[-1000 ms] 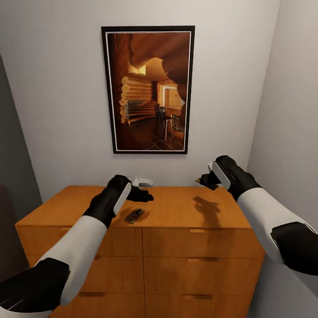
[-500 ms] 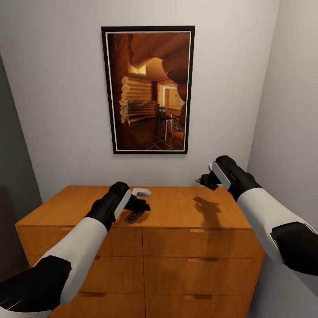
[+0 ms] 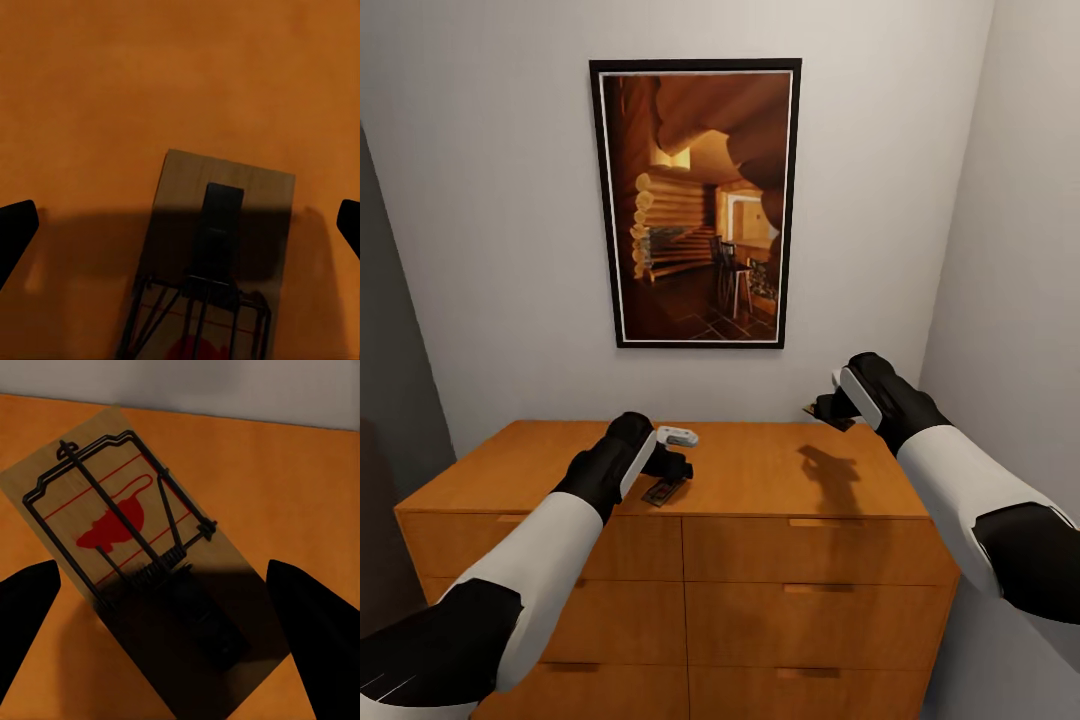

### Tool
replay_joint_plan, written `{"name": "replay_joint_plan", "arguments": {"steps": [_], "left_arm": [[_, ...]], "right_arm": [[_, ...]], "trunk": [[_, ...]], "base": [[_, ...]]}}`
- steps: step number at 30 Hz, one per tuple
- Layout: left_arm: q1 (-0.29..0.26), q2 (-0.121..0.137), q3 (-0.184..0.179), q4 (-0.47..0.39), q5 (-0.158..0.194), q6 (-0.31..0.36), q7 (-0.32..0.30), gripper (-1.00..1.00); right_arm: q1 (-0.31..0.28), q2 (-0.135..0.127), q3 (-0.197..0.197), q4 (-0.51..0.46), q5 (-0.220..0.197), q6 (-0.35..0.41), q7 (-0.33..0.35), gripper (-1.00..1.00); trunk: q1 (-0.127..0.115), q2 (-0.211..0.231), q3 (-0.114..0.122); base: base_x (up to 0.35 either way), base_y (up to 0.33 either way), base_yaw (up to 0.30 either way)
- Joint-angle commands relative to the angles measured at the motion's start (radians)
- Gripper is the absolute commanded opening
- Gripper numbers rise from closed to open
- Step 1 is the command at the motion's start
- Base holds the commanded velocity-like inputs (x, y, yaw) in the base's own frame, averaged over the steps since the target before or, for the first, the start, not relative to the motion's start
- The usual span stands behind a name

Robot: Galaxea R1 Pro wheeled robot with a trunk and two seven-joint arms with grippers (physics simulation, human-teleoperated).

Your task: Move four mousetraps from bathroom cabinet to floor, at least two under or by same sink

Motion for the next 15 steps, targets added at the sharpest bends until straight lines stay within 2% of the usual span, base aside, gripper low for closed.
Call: {"name": "replay_joint_plan", "arguments": {"steps": [1,15], "left_arm": [[-0.001,0.0,-0.002,-0.001,0.002,0.004,0.0,1.0],[-0.001,-0.002,-0.002,0.0,0.0,0.004,0.0,1.0]], "right_arm": [[-0.001,-0.001,0.007,-0.001,-0.011,0.003,-0.009,-1.0],[0.0,-0.001,0.007,0.002,-0.012,0.003,-0.009,-1.0]], "trunk": [[0.0,-0.001,-0.001],[0.0,-0.001,-0.001]], "base": [[0.0,0.0,0.0],[-0.037,0.0,0.0]]}}
